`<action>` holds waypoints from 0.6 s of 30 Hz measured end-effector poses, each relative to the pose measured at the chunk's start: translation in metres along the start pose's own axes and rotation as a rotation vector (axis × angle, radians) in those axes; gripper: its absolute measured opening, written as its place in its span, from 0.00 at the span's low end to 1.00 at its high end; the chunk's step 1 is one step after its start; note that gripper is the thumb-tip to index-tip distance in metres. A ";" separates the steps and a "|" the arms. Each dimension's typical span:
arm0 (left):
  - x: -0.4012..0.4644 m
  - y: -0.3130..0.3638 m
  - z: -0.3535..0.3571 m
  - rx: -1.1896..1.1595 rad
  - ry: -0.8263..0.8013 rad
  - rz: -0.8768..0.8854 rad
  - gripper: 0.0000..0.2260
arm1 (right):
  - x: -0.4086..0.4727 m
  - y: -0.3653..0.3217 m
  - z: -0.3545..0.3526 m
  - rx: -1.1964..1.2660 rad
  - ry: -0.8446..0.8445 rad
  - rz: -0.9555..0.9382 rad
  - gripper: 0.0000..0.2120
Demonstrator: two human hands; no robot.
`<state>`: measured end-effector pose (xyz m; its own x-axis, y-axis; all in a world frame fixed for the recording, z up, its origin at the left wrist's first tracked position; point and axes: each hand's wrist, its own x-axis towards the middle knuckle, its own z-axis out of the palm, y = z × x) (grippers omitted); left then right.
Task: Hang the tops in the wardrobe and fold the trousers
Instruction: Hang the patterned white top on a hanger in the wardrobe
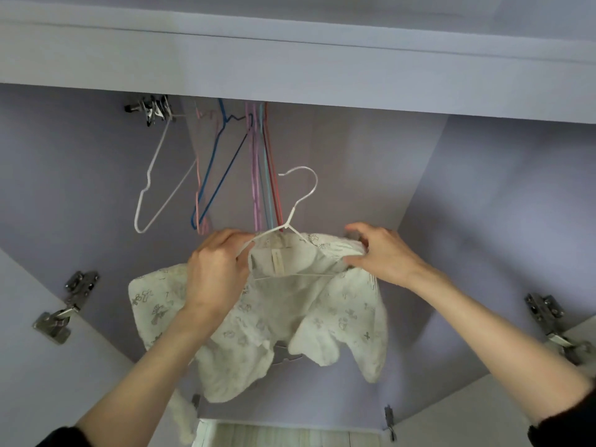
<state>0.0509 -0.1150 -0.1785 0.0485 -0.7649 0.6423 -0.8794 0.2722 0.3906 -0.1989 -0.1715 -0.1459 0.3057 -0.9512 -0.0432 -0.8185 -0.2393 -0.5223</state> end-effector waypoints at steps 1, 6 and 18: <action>0.002 0.000 0.000 -0.040 0.030 -0.035 0.05 | -0.004 -0.001 -0.003 -0.002 -0.113 -0.002 0.21; 0.008 0.003 -0.005 -0.195 0.114 -0.051 0.05 | -0.007 0.002 -0.012 -0.278 0.121 -0.050 0.21; 0.011 -0.007 -0.011 0.049 -0.002 -0.030 0.04 | -0.004 0.010 0.019 -0.107 0.256 -0.301 0.12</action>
<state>0.0627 -0.1194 -0.1668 0.0747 -0.7734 0.6296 -0.8995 0.2203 0.3773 -0.1988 -0.1668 -0.1666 0.4193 -0.8502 0.3184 -0.7613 -0.5203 -0.3868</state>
